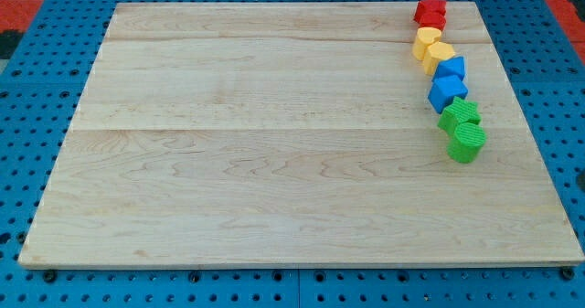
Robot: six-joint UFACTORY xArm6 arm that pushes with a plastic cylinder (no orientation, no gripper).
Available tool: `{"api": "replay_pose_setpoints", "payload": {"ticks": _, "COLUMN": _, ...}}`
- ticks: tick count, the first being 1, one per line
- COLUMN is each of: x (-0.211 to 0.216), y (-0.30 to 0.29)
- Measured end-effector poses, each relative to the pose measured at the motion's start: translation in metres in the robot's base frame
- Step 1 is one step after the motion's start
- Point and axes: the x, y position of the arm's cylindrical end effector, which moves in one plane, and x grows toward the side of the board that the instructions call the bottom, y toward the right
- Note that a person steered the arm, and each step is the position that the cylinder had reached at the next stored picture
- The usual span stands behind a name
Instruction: Move the green star towards the top left of the board
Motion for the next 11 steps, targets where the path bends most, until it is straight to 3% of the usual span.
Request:
{"api": "replay_pose_setpoints", "payload": {"ticks": 1, "x": -0.040, "y": 0.000}}
{"api": "replay_pose_setpoints", "payload": {"ticks": 3, "x": -0.082, "y": -0.025}}
{"api": "replay_pose_setpoints", "payload": {"ticks": 6, "x": -0.083, "y": -0.231}}
{"api": "replay_pose_setpoints", "payload": {"ticks": 8, "x": -0.114, "y": -0.364}}
{"api": "replay_pose_setpoints", "payload": {"ticks": 9, "x": -0.126, "y": -0.389}}
{"api": "replay_pose_setpoints", "payload": {"ticks": 10, "x": -0.109, "y": -0.382}}
{"api": "replay_pose_setpoints", "payload": {"ticks": 11, "x": -0.134, "y": -0.379}}
